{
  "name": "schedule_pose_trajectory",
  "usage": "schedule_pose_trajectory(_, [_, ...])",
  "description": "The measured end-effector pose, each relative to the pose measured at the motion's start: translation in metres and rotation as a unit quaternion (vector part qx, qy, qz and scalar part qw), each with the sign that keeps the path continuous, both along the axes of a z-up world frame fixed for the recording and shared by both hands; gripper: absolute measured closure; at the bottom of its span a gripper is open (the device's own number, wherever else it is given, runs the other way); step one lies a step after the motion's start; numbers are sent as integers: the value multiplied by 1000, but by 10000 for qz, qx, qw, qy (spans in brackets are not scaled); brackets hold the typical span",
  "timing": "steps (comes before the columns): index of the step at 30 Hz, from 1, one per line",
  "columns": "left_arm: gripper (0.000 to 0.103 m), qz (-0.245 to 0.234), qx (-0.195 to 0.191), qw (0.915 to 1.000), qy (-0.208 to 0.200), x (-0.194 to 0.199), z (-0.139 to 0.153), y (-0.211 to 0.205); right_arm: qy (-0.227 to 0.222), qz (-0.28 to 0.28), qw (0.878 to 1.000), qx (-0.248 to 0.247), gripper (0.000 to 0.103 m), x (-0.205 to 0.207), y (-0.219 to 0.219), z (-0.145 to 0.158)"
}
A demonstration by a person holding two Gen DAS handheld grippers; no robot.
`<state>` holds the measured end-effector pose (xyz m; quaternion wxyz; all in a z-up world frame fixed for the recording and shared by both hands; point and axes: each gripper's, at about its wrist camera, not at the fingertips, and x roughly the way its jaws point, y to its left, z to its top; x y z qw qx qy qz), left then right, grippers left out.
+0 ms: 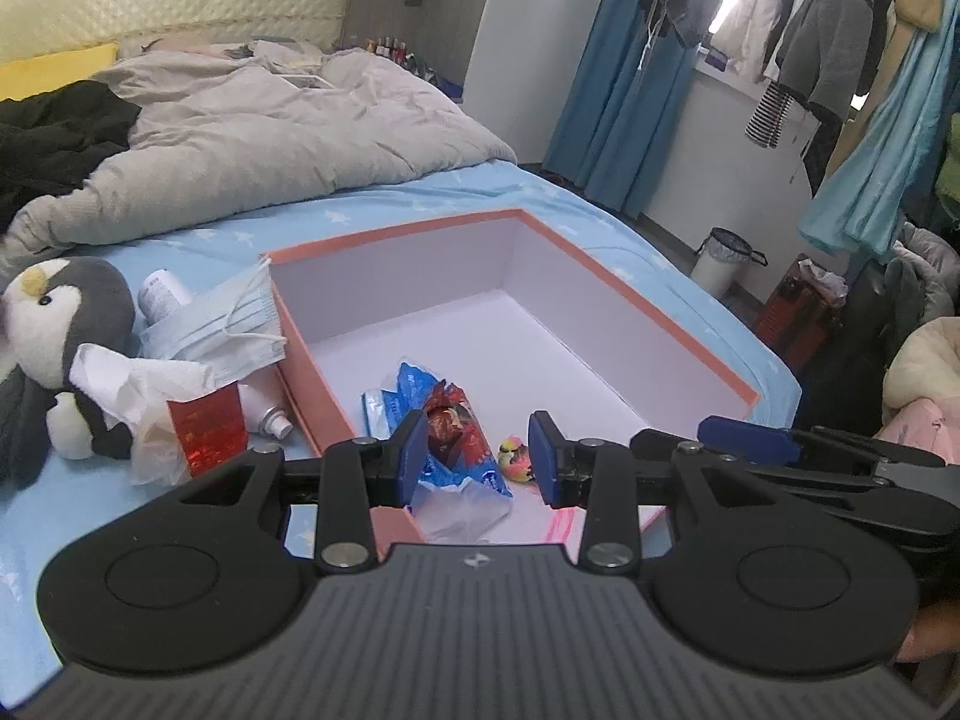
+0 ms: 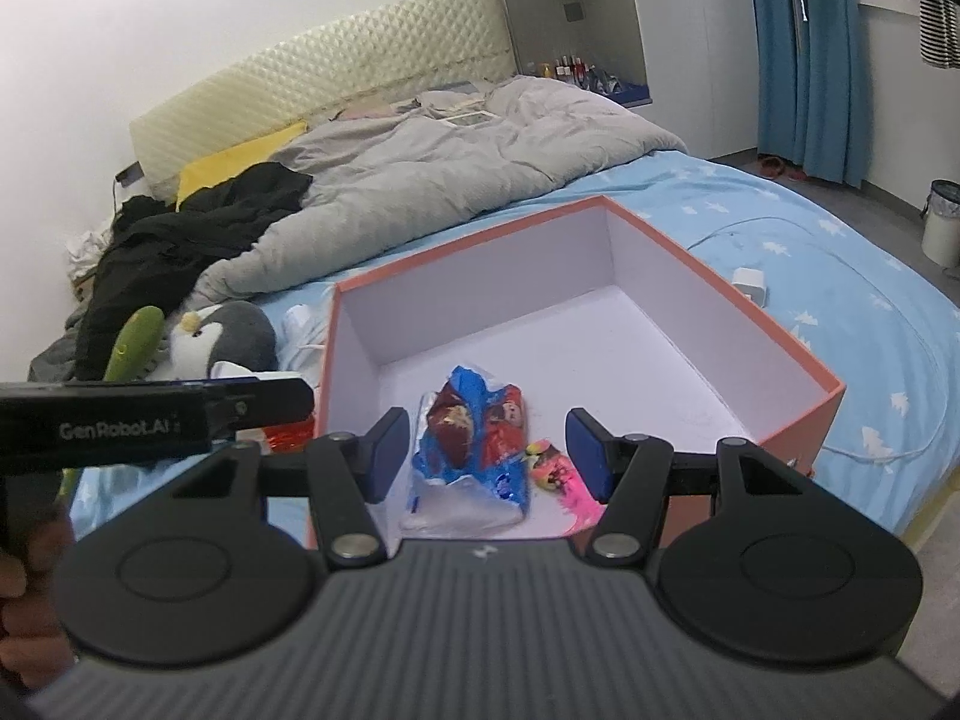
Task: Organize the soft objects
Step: 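Withdraw both tools from the pink box toward the penguin plush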
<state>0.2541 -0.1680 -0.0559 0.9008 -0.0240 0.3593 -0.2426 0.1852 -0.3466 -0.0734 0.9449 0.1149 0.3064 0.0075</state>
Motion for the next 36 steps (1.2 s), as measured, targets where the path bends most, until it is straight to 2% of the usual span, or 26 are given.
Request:
schedule_pose_trajectory(5, [60, 20, 115, 9997, -200, -17, 1, 6, -192, 26, 9997, -114, 42, -17, 8, 2])
schedule_pose_trajectory(8, [60, 14, 11, 9998, -177, -24, 1, 11, -229, 62, 9997, -113, 42, -25, 12, 2])
schedule_pose_trajectory(14, [60, 100, 40, 9995, -299, -41, 0, 20, -205, 154, 9997, -19, 42, -36, 20, -1])
schedule_pose_trajectory(36, [60, 591, -46, 9979, -268, -78, -16, 68, -30, 668, 9975, -238, 42, -66, 71, -20])
